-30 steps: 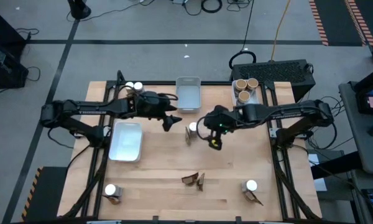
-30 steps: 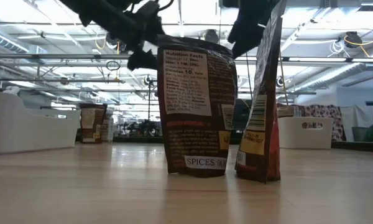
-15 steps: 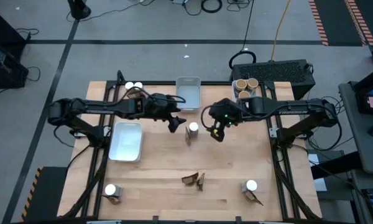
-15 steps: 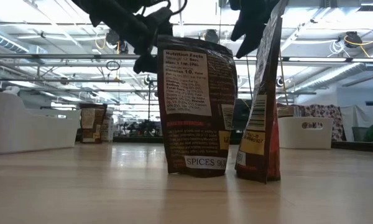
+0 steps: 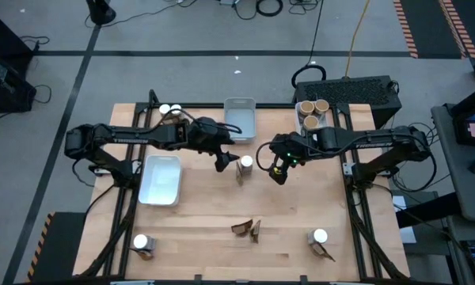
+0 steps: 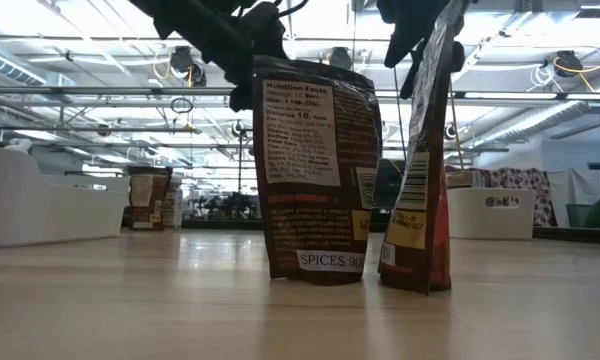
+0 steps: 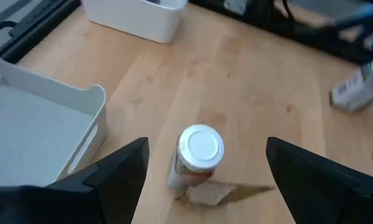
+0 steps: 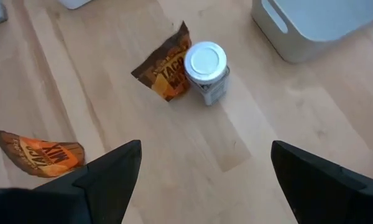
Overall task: Sort spices by type
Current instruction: Put the orange spice pack into the gray bin
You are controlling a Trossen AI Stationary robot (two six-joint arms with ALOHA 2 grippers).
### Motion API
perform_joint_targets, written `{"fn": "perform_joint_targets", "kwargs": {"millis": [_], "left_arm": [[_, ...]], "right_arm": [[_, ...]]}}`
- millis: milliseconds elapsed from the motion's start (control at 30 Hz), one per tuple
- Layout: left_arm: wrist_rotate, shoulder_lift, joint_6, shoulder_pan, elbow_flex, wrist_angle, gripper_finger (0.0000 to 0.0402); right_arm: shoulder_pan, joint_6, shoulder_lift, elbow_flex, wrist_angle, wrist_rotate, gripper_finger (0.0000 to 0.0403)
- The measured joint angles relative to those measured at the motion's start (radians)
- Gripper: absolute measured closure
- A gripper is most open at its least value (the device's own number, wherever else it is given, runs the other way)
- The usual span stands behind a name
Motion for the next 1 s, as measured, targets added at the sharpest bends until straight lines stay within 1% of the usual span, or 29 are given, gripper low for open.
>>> {"fn": "perform_joint_targets", "kwargs": {"millis": [100,167,267,333,467,600,833,1000], "left_arm": [[0.009,0.035,0.073,-0.003,0.079,-0.052,0.0075],[0.009,0.067,0.092,-0.003,0.121,-0.128,0.0075],[0.008,0.113,0.078,-0.005,0.165,-0.186,0.0075],[-0.006,0.134,0.046,-0.007,0.187,-0.202,0.0075],[-0.018,0.163,-0.012,-0.008,0.193,-0.232,0.0075],[-0.02,0.168,-0.057,-0.015,0.193,-0.267,0.0075],[-0.064,0.167,-0.066,-0.044,0.193,-0.296,0.0075],[-0.086,0.167,-0.101,-0.051,0.181,-0.319,0.0075]], "right_arm": [[0.016,0.03,0.0,0.0,-0.021,0.012,0.0062],[0.027,0.052,0.0,0.0,-0.033,0.012,0.0062],[0.047,0.082,0.0,0.0,-0.052,0.018,0.0062],[0.062,0.099,0.0,0.0,-0.059,0.046,0.0062],[0.084,0.112,0.0,0.0,-0.084,0.095,0.0062],[0.087,0.112,0.0,0.0,-0.091,0.095,0.0062],[0.087,0.092,0.0,0.0,-0.105,0.095,0.0062],[0.087,0.073,0.0,0.0,-0.109,0.095,0.0062]]}}
